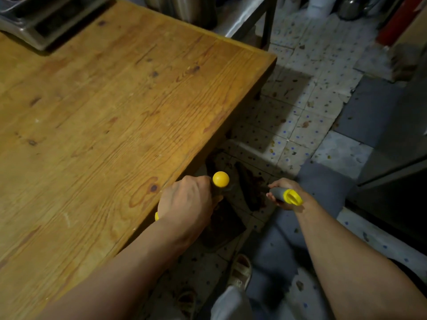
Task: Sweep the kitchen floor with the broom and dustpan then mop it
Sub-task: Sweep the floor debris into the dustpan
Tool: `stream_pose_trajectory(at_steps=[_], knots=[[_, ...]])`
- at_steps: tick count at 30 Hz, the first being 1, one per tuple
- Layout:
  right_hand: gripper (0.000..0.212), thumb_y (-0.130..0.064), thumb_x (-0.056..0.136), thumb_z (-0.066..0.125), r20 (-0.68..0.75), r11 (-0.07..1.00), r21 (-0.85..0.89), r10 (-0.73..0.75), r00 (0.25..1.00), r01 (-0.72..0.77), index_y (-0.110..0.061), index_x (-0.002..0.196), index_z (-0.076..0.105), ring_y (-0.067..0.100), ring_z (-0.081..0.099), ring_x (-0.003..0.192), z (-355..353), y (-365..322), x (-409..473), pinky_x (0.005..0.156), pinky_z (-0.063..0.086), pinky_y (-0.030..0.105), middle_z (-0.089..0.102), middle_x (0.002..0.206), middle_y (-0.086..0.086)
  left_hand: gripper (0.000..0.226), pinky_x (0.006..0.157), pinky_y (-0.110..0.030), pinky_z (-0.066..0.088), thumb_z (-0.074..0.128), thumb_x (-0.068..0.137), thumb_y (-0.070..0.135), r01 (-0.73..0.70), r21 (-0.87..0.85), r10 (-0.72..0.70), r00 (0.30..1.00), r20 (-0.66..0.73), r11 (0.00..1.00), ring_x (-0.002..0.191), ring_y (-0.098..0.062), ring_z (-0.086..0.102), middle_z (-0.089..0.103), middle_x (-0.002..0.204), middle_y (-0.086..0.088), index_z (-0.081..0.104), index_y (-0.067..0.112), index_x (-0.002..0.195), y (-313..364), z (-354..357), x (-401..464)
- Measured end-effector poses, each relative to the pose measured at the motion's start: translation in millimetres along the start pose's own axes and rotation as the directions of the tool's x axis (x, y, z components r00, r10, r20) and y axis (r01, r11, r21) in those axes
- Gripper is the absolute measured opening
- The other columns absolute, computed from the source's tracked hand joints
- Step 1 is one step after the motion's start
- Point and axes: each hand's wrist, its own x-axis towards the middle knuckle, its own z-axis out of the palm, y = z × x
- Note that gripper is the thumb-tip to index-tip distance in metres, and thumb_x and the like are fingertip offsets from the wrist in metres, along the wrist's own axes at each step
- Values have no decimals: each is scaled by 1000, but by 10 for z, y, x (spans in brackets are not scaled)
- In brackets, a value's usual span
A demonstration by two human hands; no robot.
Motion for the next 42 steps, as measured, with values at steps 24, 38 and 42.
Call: stream_pose_trajectory(at_steps=[24, 38, 42], knots=[[23, -12, 99, 36, 18, 997, -19, 78, 997, -78, -3, 78, 42, 13, 48, 25, -231, 401, -503, 27, 34, 12, 51, 40, 11, 30, 64, -30, 36, 48, 94, 47, -203, 27, 202, 979, 39, 979, 95, -24, 61, 62, 100, -2, 56, 22, 110, 152, -57, 87], [27, -9, 97, 44, -175, 992, -119, 31, 984, -52, 2, 72, 46, 15, 44, 21, -445, 685, -242, 27, 32, 11, 50, 35, 10, 31, 68, -30, 38, 50, 94, 43, -254, 20, 252, 965, 66, 967, 100, -28, 61, 62, 105, -5, 55, 23, 117, 161, 62, 234], [24, -6, 94, 50, -228, 986, -164, -56, 972, 18, 2, 72, 46, 15, 45, 21, -448, 498, -127, 29, 33, 10, 52, 46, 14, 32, 70, -30, 42, 50, 93, 44, -256, 24, 254, 965, 69, 966, 97, -27, 61, 63, 103, -4, 55, 23, 118, 236, 88, 322]])
